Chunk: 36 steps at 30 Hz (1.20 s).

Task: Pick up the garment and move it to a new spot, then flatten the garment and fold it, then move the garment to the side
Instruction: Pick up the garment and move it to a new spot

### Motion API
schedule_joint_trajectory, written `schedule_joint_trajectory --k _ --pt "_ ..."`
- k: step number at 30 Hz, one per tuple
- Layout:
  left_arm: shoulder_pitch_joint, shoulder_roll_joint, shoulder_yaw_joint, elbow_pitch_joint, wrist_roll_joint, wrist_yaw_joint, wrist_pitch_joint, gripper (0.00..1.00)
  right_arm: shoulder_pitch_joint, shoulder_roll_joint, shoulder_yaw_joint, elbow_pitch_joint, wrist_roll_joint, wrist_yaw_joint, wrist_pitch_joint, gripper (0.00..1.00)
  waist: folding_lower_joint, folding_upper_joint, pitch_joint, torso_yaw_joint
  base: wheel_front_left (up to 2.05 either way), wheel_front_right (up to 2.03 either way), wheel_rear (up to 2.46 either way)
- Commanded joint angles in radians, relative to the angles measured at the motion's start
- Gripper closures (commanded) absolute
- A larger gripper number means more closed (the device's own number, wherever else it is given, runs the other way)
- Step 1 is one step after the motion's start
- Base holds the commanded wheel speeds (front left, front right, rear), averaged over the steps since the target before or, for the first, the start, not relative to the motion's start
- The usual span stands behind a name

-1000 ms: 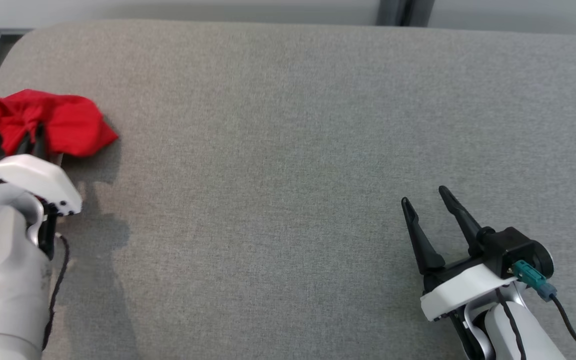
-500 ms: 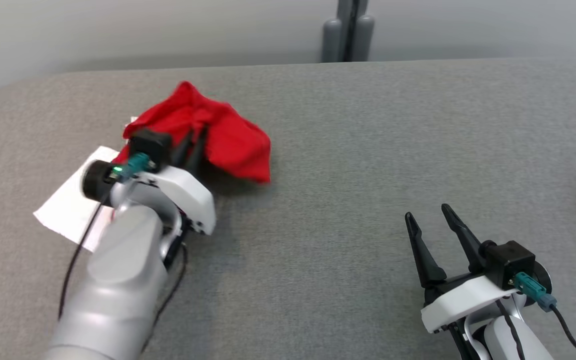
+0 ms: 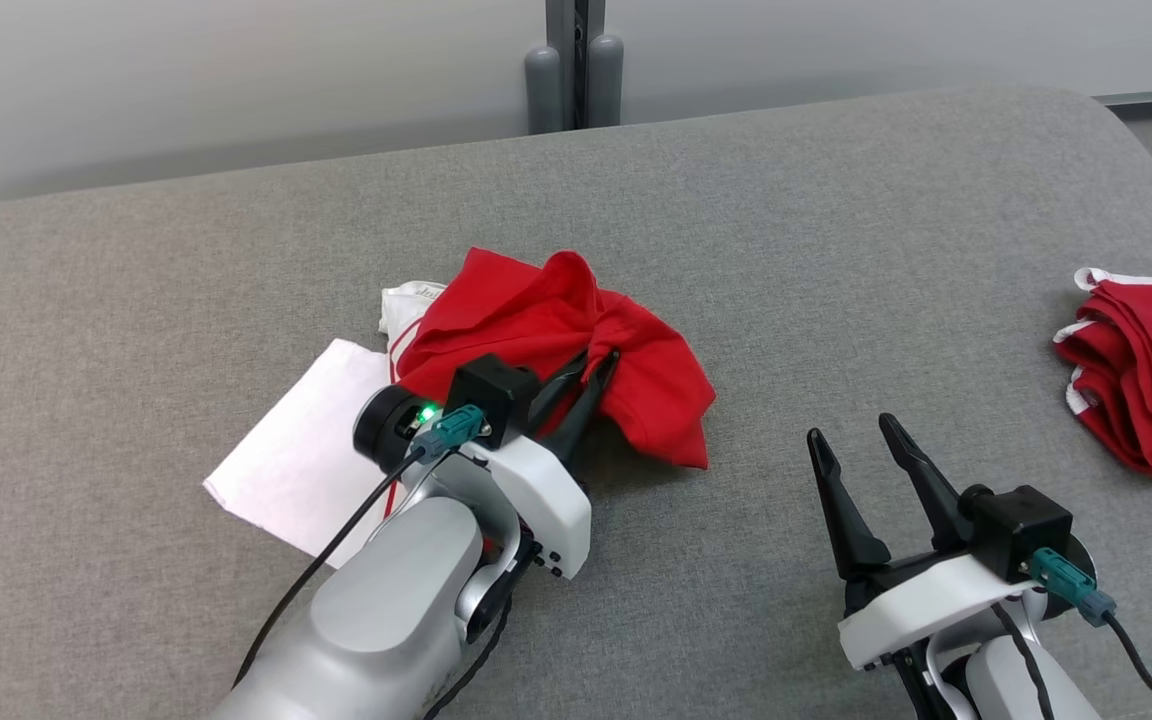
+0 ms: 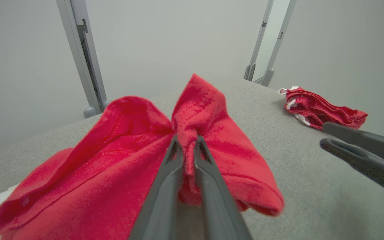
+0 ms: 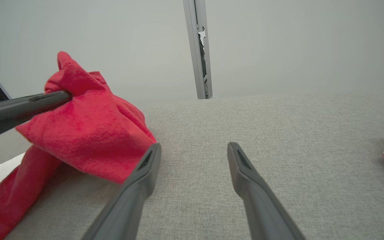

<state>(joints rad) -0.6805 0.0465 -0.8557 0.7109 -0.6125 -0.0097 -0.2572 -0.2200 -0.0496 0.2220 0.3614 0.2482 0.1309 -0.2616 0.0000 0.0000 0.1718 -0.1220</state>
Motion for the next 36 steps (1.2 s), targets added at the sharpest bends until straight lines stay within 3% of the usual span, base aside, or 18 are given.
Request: schedule_joint_trajectory --k 1,6,17,24,36 --pt "0.011 0.008 -0.002 0.013 -0.007 0.017 -0.007 0.0 0.0 -0.004 -0.001 -0.004 0.008 0.0 -0.005 0.0 0.0 0.0 -0.002 -0.001 0.0 0.0 0.0" --pt "0.051 0.007 0.064 0.007 0.021 0.079 -0.008 0.0 0.009 -0.004 -0.007 -0.004 0.017 0.0 -0.005 0.0 0.0 0.0 -0.019 0.01 0.0 0.0 0.0" --pt "0.332 0.075 0.39 -0.151 0.17 0.143 -0.009 0.0 0.035 -0.004 -0.007 0.008 0.023 0.0 -0.005 0.0 0.0 0.0 -0.097 0.054 0.0 0.0 0.0" --pt "0.497 0.073 0.548 -0.244 0.265 0.151 -0.008 0.0 0.064 -0.004 -0.011 0.022 0.022 0.0 -0.005 0.0 0.0 0.0 -0.145 0.073 0.0 0.0 0.0" --pt "0.715 0.027 0.767 -0.382 0.406 0.117 -0.008 0.0 0.105 -0.004 -0.013 0.034 0.011 0.0 -0.005 0.0 0.0 0.0 -0.187 0.079 0.0 0.0 0.0"
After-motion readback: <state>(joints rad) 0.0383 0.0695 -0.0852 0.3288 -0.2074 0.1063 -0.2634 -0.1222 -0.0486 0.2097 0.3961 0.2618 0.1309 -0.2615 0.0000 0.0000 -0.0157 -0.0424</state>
